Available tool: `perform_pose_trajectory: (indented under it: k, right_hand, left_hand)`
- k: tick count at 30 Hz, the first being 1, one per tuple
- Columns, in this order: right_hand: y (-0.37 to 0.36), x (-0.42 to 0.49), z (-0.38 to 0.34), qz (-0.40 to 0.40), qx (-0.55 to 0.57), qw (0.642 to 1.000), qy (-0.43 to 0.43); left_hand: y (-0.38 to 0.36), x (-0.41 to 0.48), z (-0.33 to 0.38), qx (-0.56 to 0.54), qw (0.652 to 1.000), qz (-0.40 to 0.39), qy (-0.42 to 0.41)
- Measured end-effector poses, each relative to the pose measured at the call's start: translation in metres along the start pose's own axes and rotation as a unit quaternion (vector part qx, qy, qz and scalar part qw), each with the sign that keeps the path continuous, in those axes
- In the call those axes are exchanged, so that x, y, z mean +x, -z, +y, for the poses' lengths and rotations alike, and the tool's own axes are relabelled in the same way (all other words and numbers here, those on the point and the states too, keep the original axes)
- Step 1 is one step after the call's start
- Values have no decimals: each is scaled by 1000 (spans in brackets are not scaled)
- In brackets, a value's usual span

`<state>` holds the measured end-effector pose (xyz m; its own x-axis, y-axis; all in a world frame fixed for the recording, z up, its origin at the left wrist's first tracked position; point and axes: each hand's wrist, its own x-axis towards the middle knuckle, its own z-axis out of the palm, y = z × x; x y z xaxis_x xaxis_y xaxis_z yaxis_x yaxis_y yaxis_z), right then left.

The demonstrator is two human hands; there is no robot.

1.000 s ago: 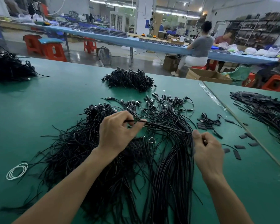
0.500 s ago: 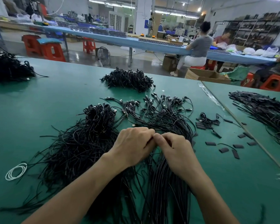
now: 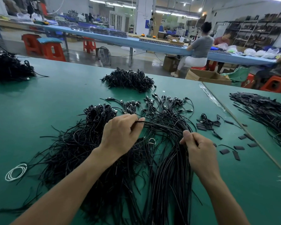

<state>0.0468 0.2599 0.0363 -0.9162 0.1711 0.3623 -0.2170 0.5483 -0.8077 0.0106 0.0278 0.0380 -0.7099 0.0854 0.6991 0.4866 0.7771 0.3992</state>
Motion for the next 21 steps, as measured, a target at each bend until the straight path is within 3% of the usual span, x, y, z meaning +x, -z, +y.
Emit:
perform_pose_trajectory:
  k: [2,3,5,7,10,12,14,16,18,21]
  right_hand:
    - [-2,2,0,-29,18,999,9]
    - [-4,3,0,-40,29,999,11]
    - [-8,6,-1,-52,57,997,2]
    - [-13,7,-4,-73,60,995,-5]
    - [-23,0,-8,-183,8,983,7]
    - [-28,-10,-10,-273,-10,962,4]
    - [-30,-18,-11,-328,-13,944,18]
    - [-28,-21,-13,-345,-16,938,36]
    - [-24,-21,-18,-348,-29,936,50]
    - [-16,-19,-23,-333,-44,939,69]
  left_hand:
    - [4,1,4,-37,990,-125,51]
    - [6,1,8,-107,967,-213,86]
    - [12,0,18,-256,887,-360,135]
    - [16,-3,29,-378,798,-446,143]
    - [17,-9,43,-562,664,-460,175]
    - [13,-8,49,-643,618,-393,223]
    - [5,-8,48,-681,610,-292,279]
    - [-6,-9,43,-677,629,-196,327]
    - [-15,-13,34,-628,684,-137,345]
    - [-21,-19,25,-479,814,-121,306]
